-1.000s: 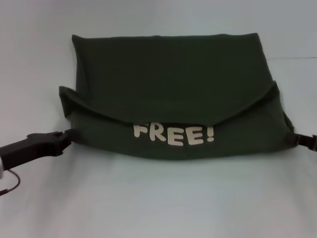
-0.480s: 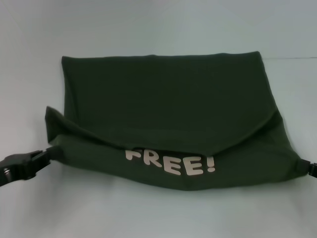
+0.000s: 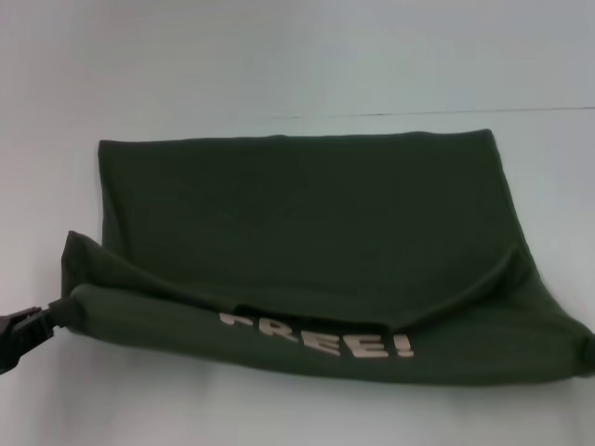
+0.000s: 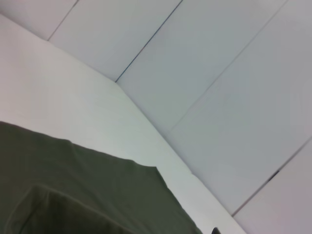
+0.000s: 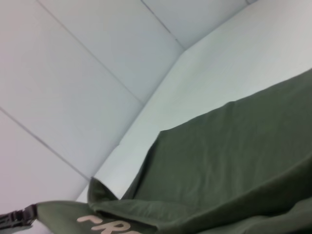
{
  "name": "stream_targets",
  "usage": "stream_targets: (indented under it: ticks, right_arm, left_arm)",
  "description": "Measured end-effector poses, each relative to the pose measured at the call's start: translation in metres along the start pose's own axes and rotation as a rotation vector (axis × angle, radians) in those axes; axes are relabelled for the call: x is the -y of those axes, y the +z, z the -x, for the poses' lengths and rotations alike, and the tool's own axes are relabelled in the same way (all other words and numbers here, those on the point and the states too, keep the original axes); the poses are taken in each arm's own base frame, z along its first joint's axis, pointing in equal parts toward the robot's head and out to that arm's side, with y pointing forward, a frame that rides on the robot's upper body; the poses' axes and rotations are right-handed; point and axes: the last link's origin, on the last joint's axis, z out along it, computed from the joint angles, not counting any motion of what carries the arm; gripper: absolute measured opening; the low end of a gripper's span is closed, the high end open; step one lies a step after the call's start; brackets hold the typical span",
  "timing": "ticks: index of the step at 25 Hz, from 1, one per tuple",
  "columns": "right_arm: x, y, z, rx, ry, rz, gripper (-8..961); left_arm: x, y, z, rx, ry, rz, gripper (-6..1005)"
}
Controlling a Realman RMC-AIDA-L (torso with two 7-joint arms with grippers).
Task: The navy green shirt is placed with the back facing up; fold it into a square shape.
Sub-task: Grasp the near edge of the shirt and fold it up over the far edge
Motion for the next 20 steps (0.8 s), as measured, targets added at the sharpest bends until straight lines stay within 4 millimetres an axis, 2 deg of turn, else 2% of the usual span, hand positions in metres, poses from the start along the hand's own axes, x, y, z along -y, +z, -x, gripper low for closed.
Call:
stream_targets:
  ticks: [13, 17, 20]
  right_arm:
    - [-0.012, -0.024, -0.032, -0.010, 0.029, 0.016, 26]
    - [-0.015, -0.028, -0.036, -0.012, 0.030, 0.020, 26]
    - [-0.015, -0.030, -0.033, 0.013, 0.024, 0.019, 27]
  left_arm:
    - [-0.009, -0.017, 0.013, 0.053, -0.047, 0.024, 7]
    - [-0.011, -0.021, 0.019, 0.054, -0.064, 0.022, 7]
    - [-0.009, -0.021, 0.014, 0.043, -0.060, 0.017, 7]
